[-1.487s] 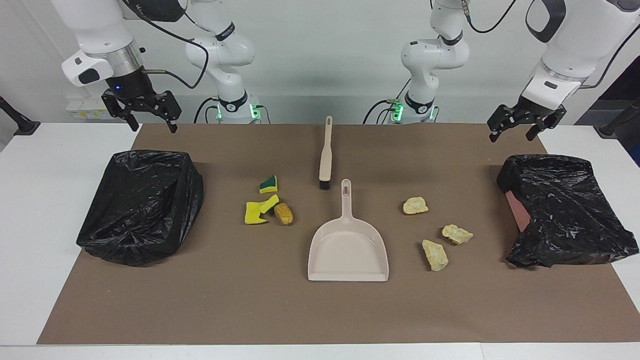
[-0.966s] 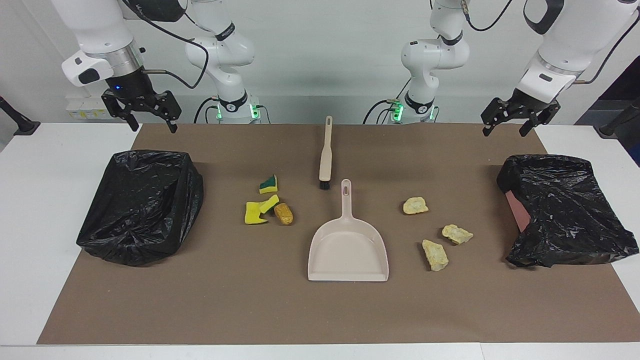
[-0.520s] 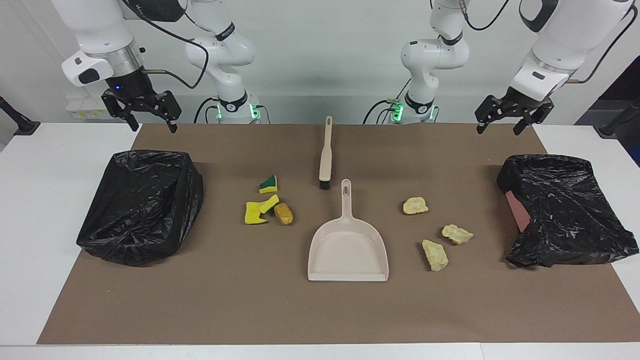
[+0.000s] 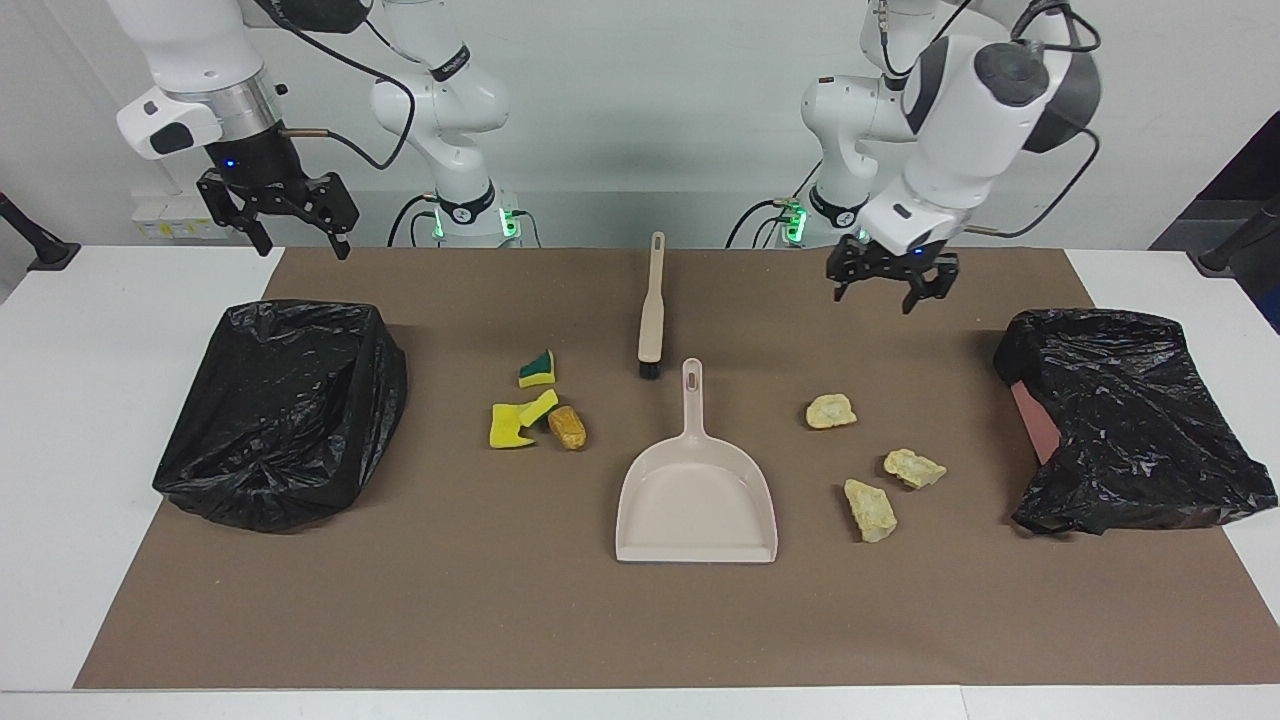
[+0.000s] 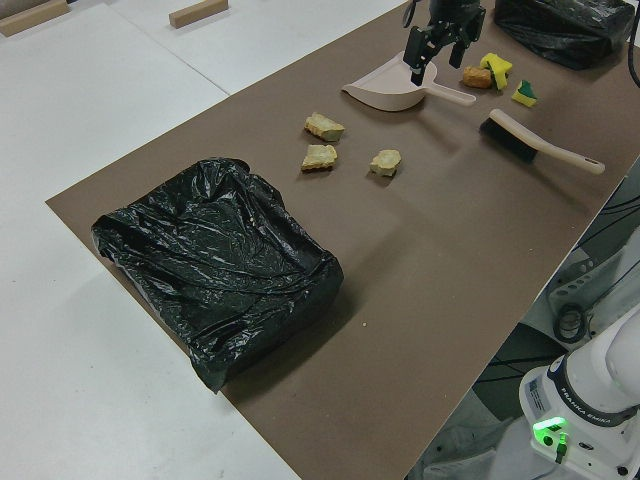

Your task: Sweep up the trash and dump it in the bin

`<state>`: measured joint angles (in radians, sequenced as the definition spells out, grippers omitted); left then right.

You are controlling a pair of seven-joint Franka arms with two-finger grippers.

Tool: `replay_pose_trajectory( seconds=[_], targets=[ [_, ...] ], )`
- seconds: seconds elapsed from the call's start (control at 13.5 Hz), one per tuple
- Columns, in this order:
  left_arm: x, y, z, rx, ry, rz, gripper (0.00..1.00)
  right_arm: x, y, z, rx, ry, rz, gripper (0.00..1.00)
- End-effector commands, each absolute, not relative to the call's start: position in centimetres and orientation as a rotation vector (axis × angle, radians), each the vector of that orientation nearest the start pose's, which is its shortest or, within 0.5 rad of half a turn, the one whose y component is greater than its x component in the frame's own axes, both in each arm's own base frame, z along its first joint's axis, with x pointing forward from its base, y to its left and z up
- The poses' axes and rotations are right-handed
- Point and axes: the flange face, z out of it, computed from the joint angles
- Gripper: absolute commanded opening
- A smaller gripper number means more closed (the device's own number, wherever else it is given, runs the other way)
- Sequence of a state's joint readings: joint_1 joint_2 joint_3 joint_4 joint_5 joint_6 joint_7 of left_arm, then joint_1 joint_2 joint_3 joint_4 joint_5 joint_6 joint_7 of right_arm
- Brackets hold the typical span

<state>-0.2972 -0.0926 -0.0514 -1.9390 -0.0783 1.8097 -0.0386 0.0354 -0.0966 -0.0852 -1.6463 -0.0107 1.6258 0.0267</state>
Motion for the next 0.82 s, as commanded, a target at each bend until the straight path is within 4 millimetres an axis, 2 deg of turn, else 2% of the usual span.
replay_pose_trajectory(
  seconds=[0.0, 0.15, 0.45, 0.52, 0.74],
  targets=[
    [45.0, -21.5, 49.4, -3.172, 0.472, 0.077, 1.0, 52.5, -3.1, 65.0, -3.153, 0.084, -0.115, 1.0],
    [42.6, -24.4, 47.3, -3.162, 0.507, 0.086, 1.0, 52.5, -3.2, 65.0, -3.152, 0.084, -0.113, 1.0],
    [36.6, -33.5, 42.0, -3.183, 0.545, 0.026, 1.0, 52.5, -3.0, 65.0, -3.138, 0.082, -0.115, 1.0],
    [35.3, -34.6, 41.1, -3.182, 0.547, 0.028, 1.0, 52.5, -2.9, 65.0, -3.137, 0.082, -0.115, 1.0],
    [31.6, -37.8, 40.6, -3.179, 0.542, 0.043, 1.0, 52.5, -3.0, 65.0, -3.137, 0.084, -0.115, 1.0]
  ],
)
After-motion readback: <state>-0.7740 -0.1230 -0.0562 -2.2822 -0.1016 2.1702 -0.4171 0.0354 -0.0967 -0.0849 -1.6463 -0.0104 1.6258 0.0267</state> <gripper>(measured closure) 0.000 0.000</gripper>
